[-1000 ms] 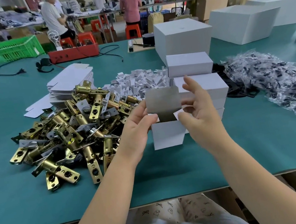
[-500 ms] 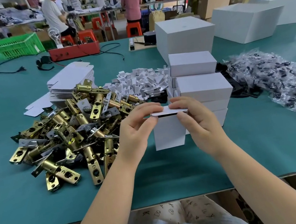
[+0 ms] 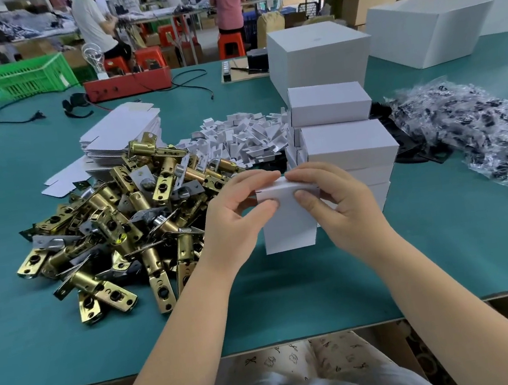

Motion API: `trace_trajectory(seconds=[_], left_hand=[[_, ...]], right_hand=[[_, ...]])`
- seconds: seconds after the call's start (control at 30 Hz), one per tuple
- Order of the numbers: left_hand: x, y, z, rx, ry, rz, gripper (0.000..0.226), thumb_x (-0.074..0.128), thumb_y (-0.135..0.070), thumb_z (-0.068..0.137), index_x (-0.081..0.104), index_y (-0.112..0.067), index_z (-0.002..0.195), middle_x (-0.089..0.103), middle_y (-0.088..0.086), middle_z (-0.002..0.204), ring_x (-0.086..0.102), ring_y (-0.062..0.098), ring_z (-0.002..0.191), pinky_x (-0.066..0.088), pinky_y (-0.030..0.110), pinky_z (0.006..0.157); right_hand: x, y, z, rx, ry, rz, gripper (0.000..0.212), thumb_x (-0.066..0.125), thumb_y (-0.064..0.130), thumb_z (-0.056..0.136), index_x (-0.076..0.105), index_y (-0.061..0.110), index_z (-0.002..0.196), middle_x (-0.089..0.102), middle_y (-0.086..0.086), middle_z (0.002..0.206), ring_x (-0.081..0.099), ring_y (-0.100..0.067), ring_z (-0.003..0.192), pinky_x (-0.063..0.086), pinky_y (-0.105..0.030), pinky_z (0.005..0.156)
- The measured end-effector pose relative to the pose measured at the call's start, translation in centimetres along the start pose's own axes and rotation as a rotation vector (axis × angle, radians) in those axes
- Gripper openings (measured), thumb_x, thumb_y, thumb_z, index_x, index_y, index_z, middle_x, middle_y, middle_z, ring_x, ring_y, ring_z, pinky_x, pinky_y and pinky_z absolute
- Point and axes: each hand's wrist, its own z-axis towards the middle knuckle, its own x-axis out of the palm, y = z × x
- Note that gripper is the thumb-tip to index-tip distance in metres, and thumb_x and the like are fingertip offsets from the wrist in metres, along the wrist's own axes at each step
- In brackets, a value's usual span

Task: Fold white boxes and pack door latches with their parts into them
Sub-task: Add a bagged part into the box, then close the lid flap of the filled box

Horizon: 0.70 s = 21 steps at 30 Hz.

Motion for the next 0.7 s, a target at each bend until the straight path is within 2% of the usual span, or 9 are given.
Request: trace_trajectory(seconds=[0.13, 0.2, 0.3, 0.4, 0.5, 0.7], left_hand=[[-0.2, -0.7, 0.3, 0.001, 0.038, -0.012, 0.029, 0.061, -0.011, 0.085, 0.071, -0.031, 0.104, 0.068, -0.014, 0.102, 0.062, 0.001, 0.094, 0.049, 0.016, 0.077], [-0.3, -1.1, 0.5, 0.012, 0.067, 0.001, 0.026, 0.058, -0.013, 0.090, 0.070, -0.031, 0.105, 0.070, -0.017, 0.098, 0.062, -0.002, 0.091, 0.046, 0.012, 0.078], [-0.7, -1.2, 0.7, 0.026, 0.119, 0.066, 0.026, 0.057, -0.015, 0.092, 0.070, -0.031, 0.108, 0.070, -0.016, 0.103, 0.063, 0.005, 0.098, 0.046, 0.018, 0.083], [-1.2, -1.3, 0.5, 0.022, 0.151, 0.081, 0.024, 0.059, -0.021, 0.092, 0.070, -0.034, 0.108, 0.069, -0.012, 0.110, 0.063, 0.007, 0.104, 0.048, 0.020, 0.085], [-1.3, -1.4, 0.4, 0.007, 0.173, 0.105, 0.022, 0.059, -0.024, 0.093, 0.070, -0.032, 0.110, 0.070, -0.012, 0.113, 0.063, 0.006, 0.103, 0.048, 0.018, 0.085], [-1.6, -1.4, 0.4, 0.037, 0.156, 0.155, 0.023, 0.059, -0.020, 0.094, 0.068, -0.032, 0.112, 0.071, -0.015, 0.107, 0.064, 0.003, 0.099, 0.048, 0.015, 0.082]], right_hand=[[-0.1, 0.7, 0.5, 0.044, -0.026, 0.067, 0.028, 0.055, 0.018, 0.092, 0.060, 0.042, 0.106, 0.061, 0.025, 0.101, 0.057, 0.005, 0.093, 0.042, -0.010, 0.080], [-0.3, 0.8, 0.7, 0.076, -0.027, 0.103, 0.027, 0.056, 0.015, 0.094, 0.062, 0.038, 0.105, 0.063, 0.022, 0.095, 0.058, 0.007, 0.085, 0.040, -0.007, 0.075], [-0.8, 0.8, 1.0, 0.105, 0.016, 0.118, 0.024, 0.057, 0.009, 0.095, 0.066, 0.029, 0.104, 0.067, 0.013, 0.097, 0.060, 0.005, 0.088, 0.041, -0.007, 0.077], [-1.2, 0.8, 1.0, 0.092, 0.071, 0.120, 0.022, 0.055, 0.012, 0.095, 0.066, 0.028, 0.106, 0.067, 0.008, 0.105, 0.060, -0.003, 0.100, 0.043, -0.013, 0.085], [-1.3, 0.6, 0.9, 0.044, 0.083, 0.083, 0.024, 0.048, 0.017, 0.094, 0.063, 0.029, 0.108, 0.065, 0.010, 0.109, 0.058, -0.002, 0.106, 0.042, -0.015, 0.091], [-1.0, 0.2, 0.8, -0.015, 0.044, 0.002, 0.025, 0.049, 0.017, 0.096, 0.060, 0.031, 0.114, 0.062, 0.018, 0.109, 0.056, 0.005, 0.103, 0.040, -0.010, 0.089]])
